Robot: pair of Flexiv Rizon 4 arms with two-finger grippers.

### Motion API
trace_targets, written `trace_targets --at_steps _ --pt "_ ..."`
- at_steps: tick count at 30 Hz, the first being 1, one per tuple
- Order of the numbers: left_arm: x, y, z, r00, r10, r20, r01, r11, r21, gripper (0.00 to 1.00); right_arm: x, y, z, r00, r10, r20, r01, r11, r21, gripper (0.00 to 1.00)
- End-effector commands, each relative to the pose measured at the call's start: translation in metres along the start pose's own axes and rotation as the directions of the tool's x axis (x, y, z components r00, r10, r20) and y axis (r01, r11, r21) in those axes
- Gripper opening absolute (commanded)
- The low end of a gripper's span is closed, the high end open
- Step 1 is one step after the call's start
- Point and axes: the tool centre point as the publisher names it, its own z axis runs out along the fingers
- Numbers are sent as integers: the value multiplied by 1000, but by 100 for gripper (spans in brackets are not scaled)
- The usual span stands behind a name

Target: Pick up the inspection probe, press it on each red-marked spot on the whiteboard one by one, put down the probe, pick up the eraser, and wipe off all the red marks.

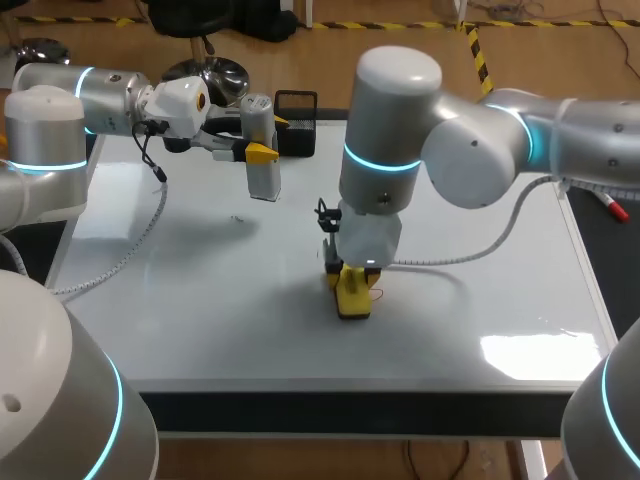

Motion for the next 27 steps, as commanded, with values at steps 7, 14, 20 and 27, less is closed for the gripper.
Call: trace_targets --at_steps 7,14,20,27 --pt "1 -1 0 1000 2 2 -2 1000 -1 0 4 2 11 1000 5 -16 -5 1000 -12 0" --pt "1 -1 0 1000 2 2 -2 1000 -1 0 15 3 23 999 25 -28 -25 999 -22 0" --pt "1 -1 0 1000 2 2 -2 1000 -1 0 26 3 27 999 40 -35 -40 999 -8 0" --pt "1 -1 0 1000 2 2 -2 1000 -1 0 40 3 28 997 70 -38 -70 998 -3 0"
